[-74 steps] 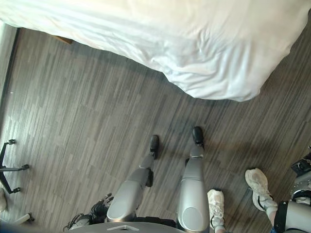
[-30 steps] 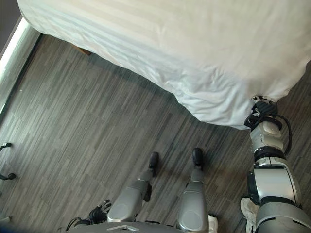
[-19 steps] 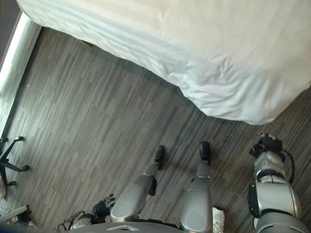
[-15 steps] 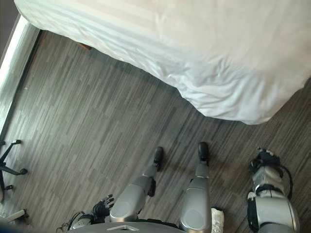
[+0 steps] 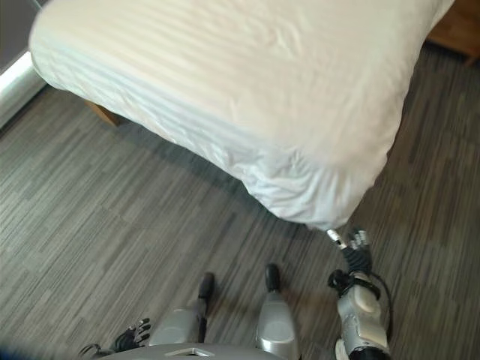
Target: Making the bed.
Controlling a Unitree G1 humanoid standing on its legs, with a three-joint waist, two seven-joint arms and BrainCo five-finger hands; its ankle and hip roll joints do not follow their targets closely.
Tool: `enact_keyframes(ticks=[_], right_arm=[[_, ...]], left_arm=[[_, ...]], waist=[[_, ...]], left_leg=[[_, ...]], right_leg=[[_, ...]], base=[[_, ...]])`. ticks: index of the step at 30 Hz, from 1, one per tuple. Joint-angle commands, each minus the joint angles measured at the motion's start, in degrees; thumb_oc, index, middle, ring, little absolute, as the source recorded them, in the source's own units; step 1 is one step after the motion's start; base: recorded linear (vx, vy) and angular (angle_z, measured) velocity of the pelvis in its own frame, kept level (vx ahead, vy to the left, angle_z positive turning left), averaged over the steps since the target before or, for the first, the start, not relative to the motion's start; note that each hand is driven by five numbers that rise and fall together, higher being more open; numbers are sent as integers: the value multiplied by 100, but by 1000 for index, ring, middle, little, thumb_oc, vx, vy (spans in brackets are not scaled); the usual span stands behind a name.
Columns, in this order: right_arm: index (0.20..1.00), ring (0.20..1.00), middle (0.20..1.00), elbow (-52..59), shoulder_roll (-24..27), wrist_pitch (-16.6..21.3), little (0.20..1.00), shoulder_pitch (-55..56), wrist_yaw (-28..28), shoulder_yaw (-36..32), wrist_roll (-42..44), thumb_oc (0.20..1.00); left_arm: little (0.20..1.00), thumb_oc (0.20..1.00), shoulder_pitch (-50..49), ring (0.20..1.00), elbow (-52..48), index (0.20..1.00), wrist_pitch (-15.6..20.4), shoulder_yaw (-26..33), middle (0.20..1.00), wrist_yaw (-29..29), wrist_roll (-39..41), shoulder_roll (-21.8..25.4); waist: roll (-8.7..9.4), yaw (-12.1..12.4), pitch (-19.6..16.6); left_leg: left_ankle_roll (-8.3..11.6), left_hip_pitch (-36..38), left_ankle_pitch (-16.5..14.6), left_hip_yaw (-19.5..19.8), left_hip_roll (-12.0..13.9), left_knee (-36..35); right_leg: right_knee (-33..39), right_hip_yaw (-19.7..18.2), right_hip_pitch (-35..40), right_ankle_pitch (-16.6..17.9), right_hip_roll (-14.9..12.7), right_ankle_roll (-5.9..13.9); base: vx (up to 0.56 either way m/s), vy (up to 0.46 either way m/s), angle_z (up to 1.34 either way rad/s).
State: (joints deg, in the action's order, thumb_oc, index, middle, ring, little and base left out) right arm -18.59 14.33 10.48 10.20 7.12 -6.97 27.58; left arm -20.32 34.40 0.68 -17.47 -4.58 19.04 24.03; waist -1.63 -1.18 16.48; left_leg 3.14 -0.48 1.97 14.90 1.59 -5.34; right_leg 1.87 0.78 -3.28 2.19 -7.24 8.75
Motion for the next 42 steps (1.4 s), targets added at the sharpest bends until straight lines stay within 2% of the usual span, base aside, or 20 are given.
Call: enact_keyframes(ticks=[1, 11, 14, 16, 17, 18, 20, 24, 25, 26, 27, 30, 31, 33, 34, 35, 37, 38, 40, 42], right_arm=[[1000, 1000, 1000, 397, 47, 167, 1000, 247, -277, 296, 102, 1000], [1000, 1000, 1000, 883, 56, 83, 1000, 614, -430, 777, -414, 1000], [1000, 1000, 1000, 1191, 48, 180, 1000, 676, -449, 676, -221, 1000], [1000, 1000, 1000, 1226, 16, 187, 1000, 720, -449, 647, -153, 1000], [1000, 1000, 1000, 1350, -22, 176, 1000, 790, -454, 618, -126, 1000], [1000, 1000, 1000, 1351, -25, 174, 1000, 786, -454, 616, -126, 1000], [1000, 1000, 1000, 1447, -71, 210, 1000, 708, -299, 494, -165, 1000], [1000, 1000, 1000, 1530, -18, 288, 1000, 438, -110, 383, -356, 1000], [1000, 1000, 1000, 1549, -19, 315, 1000, 326, -55, 383, -323, 1000], [1000, 1000, 1000, 1653, -28, 344, 1000, 211, -30, 390, -258, 1000], [1000, 1000, 1000, 1654, -30, 343, 1000, 213, -31, 390, -257, 1000], [1000, 1000, 1000, 1749, 134, 390, 1000, 144, -19, 237, 4, 1000], [1000, 1000, 1000, 1789, 225, 427, 1000, 186, -1, 148, 15, 1000], [1000, 1000, 1000, 1635, 412, 415, 1000, 81, 125, 28, -96, 1000], [1000, 1000, 1000, 1630, 414, 417, 1000, 71, 124, 25, -95, 1000], [1000, 1000, 1000, 1395, 228, 513, 1000, -24, 292, -79, 369, 1000], [1000, 1000, 1000, 1368, 15, 540, 1000, 99, 323, -215, 659, 1000], [1000, 1000, 1000, 1392, -52, 550, 1000, 157, 367, -248, 650, 1000], [1000, 1000, 1000, 1391, -217, 579, 1000, 269, 472, -297, 558, 1000], [1000, 1000, 1000, 1354, -339, 599, 1000, 278, 546, -226, 419, 1000]], left_arm=[[1000, 1000, 982, 1000, -1668, 1000, 1015, 635, 1000, -165, 147, -226], [1000, 1000, 449, 1000, -2436, 1000, 1209, 1115, 1000, 173, 463, -636], [1000, 1000, 414, 1000, -2843, 1000, 1287, 1200, 1000, 177, 474, -335], [1000, 1000, 448, 1000, -2847, 1000, 1277, 1149, 1000, 144, 433, -243], [1000, 1000, 563, 1000, -2836, 1000, 1264, 1092, 1000, 162, 395, -162], [1000, 1000, 568, 1000, -2835, 1000, 1264, 1092, 1000, 162, 395, -160], [1000, 1000, 857, 1000, -2856, 1000, 1223, 1030, 1000, 242, 450, -238], [1000, 1000, 965, 1000, -3033, 1000, 1226, 1072, 1000, 209, 594, -239], [1000, 1000, 943, 1000, -3065, 1000, 1227, 1061, 1000, 195, 621, -250], [1000, 1000, 860, 1000, -3092, 1000, 1226, 1098, 1000, 204, 662, -255], [1000, 1000, 857, 1000, -3093, 1000, 1227, 1098, 1000, 204, 663, -251], [1000, 1000, 685, 1000, -3152, 1000, 1149, 1151, 1000, 173, 666, -292], [1000, 1000, 653, 1000, -3140, 1000, 1145, 1175, 1000, 213, 754, -343], [1000, 1000, 732, 1000, -3029, 1000, 1187, 1181, 1000, 252, 801, -464], [1000, 1000, 742, 1000, -3024, 1000, 1189, 1181, 1000, 252, 801, -466], [1000, 1000, 809, 1000, -2843, 1000, 1173, 1211, 1000, 365, 882, -650], [1000, 1000, 717, 1000, -2901, 1000, 1103, 1250, 1000, 325, 954, -675], [1000, 1000, 620, 1000, -2954, 1000, 1080, 1249, 1000, 277, 974, -705], [1000, 1000, 578, 1000, -2932, 1000, 1044, 1115, 1000, 251, 785, -700], [1000, 1000, 627, 1000, -2839, 1000, 1022, 933, 1000, 308, 676, -726]], waist=[[213, 10, -920], [535, 181, -1060], [669, 81, -720], [689, 36, -621], [642, 59, -464], [654, 54, -471], [476, 148, -447], [511, 344, -583], [549, 427, -623], [656, 649, -674], [649, 640, -664], [629, 755, -594], [636, 831, -485], [726, 847, -216], [720, 829, -212], [836, 664, -242], [827, 562, -377], [762, 481, -493], [586, 309, -736], [486, 171, -870]], left_leg=[[-250, 443, -334, -65, -280, 190], [-372, 619, -606, -258, -362, 478], [-359, 327, -655, -837, -283, 685], [-347, 205, -637, -967, -235, 773], [-306, 28, -610, -1168, -115, 1018], [-307, 9, -593, -1165, -128, 1017], [-289, -293, -336, -1596, 135, 1067], [-202, -676, -167, -1907, 328, 1324], [-163, -776, -110, -1973, 382, 1300], [-6, -919, 158, -2146, 577, 1126], [10, -893, 174, -2132, 591, 1099], [369, -1277, 792, -1919, 887, 1076], [492, -1321, 877, -1477, 874, 1182], [475, -1302, 468, -302, 158, 2031], [470, -1328, 466, -284, 146, 2060], [301, -1237, 89, -746, 56, 2590], [107, -1157, -43, -1171, -113, 2527], [-65, -832, -340, -1436, -193, 2192], [-201, -374, -232, -1591, -185, 1100], [-247, -133, -133, -1474, -232, 631]], right_leg=[[-227, -130, 57, 127, -101, -17], [-208, -330, 215, 298, -157, 96], [-119, -503, -333, 999, -139, 333], [-128, -531, -460, 1077, -133, 378], [-562, -152, -479, 835, -249, 362], [-566, -152, -498, 842, -262, 364], [-1585, 729, -87, 147, -581, 162], [-2131, 1049, 352, -33, -857, 164], [-1962, 1097, 497, -26, -896, 175], [-1144, 1488, 915, -574, -742, 107], [-1087, 1511, 965, -554, -716, 91], [-233, 1305, 1061, -713, -222, -67], [-297, 1222, 995, -758, -141, -131], [-447, 966, 774, -661, -138, -235], [-444, 985, 773, -654, -140, -229], [-264, 1004, 721, -436, -187, -277], [-162, 934, 665, -338, -71, -321], [-104, 910, 667, -323, 33, -309], [51, 950, 644, -276, 226, -317], [104, 915, 613, -274, 294, -313]], base=[[9, 71, 24], [-32, 59, 2], [-263, -4, -46], [-311, -29, -108], [-318, -8, -103], [-402, 23, -76], [-439, 36, -69], [-314, -88, -38], [-451, -371, -78], [-308, -318, -68], [-355, -436, -96], [-272, -348, -53], [-316, -353, 8], [-336, -288, -5], [-344, -277, -33], [-258, -184, -35], [-180, -158, -15], [-17, -40, -7], [-4, 24, -22], [-42, 40, 1]])
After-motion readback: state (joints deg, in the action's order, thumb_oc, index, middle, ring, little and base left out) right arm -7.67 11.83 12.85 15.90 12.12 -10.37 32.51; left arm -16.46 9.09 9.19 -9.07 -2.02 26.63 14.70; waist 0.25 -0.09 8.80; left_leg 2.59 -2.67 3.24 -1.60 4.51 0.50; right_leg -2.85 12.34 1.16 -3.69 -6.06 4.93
